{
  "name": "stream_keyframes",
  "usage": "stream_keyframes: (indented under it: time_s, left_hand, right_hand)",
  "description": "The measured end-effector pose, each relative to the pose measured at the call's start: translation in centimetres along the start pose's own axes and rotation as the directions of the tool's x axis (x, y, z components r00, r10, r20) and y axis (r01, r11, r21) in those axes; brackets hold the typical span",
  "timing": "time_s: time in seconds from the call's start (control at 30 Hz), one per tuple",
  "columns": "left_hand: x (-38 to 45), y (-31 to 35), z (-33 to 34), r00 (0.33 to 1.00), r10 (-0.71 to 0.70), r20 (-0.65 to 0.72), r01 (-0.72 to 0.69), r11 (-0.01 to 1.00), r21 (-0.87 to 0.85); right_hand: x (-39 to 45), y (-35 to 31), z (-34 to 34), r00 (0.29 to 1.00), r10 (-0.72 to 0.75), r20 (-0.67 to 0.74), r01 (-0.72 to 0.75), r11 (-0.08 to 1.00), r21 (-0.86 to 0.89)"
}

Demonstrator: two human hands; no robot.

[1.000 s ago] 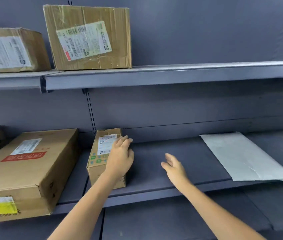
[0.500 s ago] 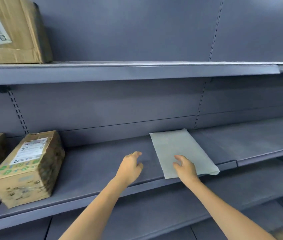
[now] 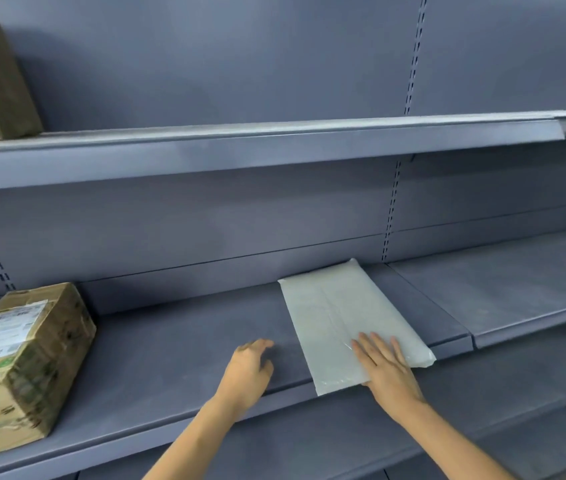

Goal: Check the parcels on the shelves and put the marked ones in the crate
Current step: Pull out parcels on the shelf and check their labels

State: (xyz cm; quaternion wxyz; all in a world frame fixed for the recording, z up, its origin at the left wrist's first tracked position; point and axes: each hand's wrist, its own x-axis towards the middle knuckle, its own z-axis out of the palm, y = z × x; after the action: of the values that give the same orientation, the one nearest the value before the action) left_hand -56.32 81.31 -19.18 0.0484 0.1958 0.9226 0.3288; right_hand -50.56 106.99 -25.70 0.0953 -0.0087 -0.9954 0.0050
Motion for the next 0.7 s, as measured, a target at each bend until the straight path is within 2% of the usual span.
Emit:
stream_keyframes:
  time_s: [0.07, 0.17, 0.3, 0.37, 0.43, 0.53, 0.63, 0.7]
  left_hand:
    - [-0.2, -0.7, -0.4, 1.0, -0.021, -0.007, 0.021, 1.0, 0.002]
    - [-0.9, -1.4, -1.1, 0.999, -0.038, -0.008, 0.038, 0.999, -0.014]
    - [-1.8, -2.7, -2.7, 0.998, -0.04, -0.042, 0.039, 0.999, -0.034]
    - [-2.2, -3.6, -4.0, 0.995, -0.05, -0.082, 0.046, 0.998, -0.05]
    - [-2.8, -4.4, -5.6, 0.989, -0.062, -0.138, 0.054, 0.996, -0.064]
    - [-3.7, -5.5, -8.4, 0.964, -0.09, -0.25, 0.065, 0.992, -0.108]
    - [-4.5, -6.6, -11.4, 0.926, -0.139, -0.35, 0.055, 0.97, -0.238]
    - [-5.3, -7.4, -13.4, 0.925, -0.193, -0.329, 0.043, 0.909, -0.414]
  right_hand:
    - [-0.8, -0.3, 0.2, 0.999, 0.001, -0.045, -0.001, 1.0, -0.006]
    - [-1.6, -1.0, 0.2, 0.966, -0.014, -0.257, 0.017, 1.0, 0.009]
    - [-1.7, -3.7, -1.5, 0.839, 0.06, -0.541, 0.032, 0.987, 0.158]
    - [-1.4, -5.5, -3.9, 0.794, 0.195, -0.576, -0.02, 0.955, 0.296]
    - [-1.3, -7.5, -6.9, 0.767, 0.397, -0.504, -0.079, 0.838, 0.54]
    - [-1.1, -9.5, -10.2, 0.708, 0.6, -0.372, -0.017, 0.54, 0.841]
    - [-0.8, -10.2, -11.6, 0.714, 0.653, -0.252, 0.008, 0.353, 0.936]
    - [-0.9, -10.6, -11.4, 0.75, 0.641, -0.162, -0.017, 0.263, 0.965]
